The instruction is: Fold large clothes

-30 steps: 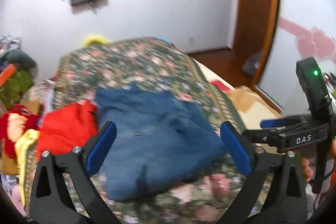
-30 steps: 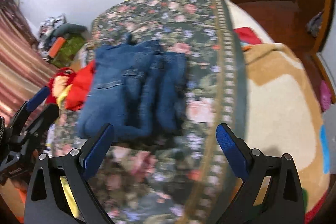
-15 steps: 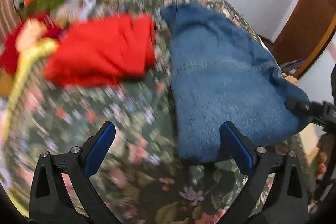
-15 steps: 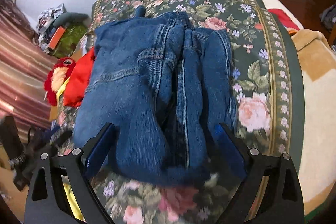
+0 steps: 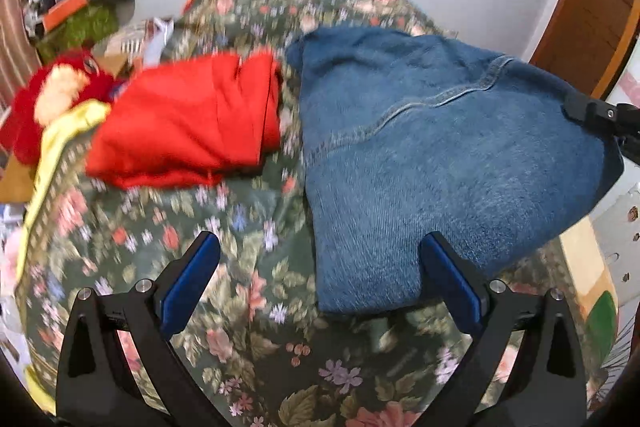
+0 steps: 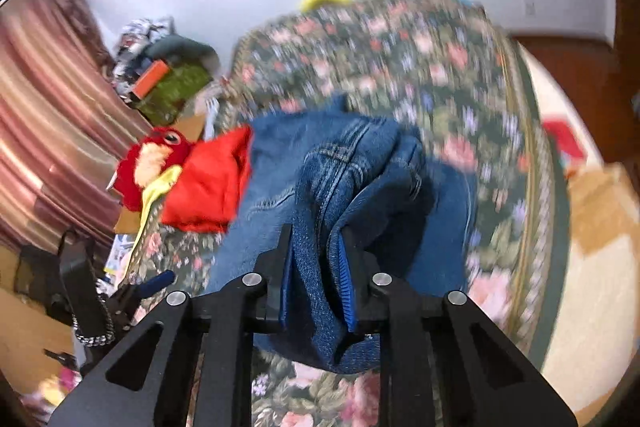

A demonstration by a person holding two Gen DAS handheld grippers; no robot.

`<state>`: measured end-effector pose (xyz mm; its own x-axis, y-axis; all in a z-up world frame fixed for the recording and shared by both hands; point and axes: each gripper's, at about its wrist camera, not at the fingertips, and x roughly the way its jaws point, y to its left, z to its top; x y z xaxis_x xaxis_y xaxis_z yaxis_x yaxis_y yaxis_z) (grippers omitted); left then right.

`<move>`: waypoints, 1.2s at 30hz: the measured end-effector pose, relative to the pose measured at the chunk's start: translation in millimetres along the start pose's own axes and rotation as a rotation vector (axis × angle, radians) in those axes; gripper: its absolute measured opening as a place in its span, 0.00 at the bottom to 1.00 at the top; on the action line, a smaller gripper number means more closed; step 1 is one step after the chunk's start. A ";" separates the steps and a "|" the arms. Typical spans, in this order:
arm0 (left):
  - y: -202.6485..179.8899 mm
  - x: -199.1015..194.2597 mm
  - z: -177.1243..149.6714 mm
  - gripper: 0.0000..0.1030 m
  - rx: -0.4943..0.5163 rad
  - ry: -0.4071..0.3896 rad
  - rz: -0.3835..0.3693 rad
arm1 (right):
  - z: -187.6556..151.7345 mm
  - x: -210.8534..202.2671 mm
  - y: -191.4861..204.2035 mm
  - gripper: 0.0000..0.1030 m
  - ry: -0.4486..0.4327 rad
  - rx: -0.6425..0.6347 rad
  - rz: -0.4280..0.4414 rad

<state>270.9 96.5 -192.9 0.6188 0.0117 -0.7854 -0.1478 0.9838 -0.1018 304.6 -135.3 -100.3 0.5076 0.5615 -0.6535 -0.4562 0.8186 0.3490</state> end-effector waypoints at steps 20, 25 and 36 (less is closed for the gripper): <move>-20.1 47.8 -18.0 0.99 -0.015 0.099 -0.051 | -46.1 21.3 -29.6 0.76 0.169 0.003 -0.074; -23.1 41.1 -19.3 0.99 0.025 0.092 -0.050 | -60.3 63.0 -38.1 0.76 0.255 0.001 -0.125; 15.3 27.3 6.2 0.99 0.046 0.053 0.024 | -62.8 53.7 -60.0 0.83 0.297 -0.004 -0.091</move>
<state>290.3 113.0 -212.2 0.5733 0.0269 -0.8189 -0.1261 0.9905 -0.0557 313.3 -161.9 -198.5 0.3106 0.4252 -0.8501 -0.4214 0.8633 0.2778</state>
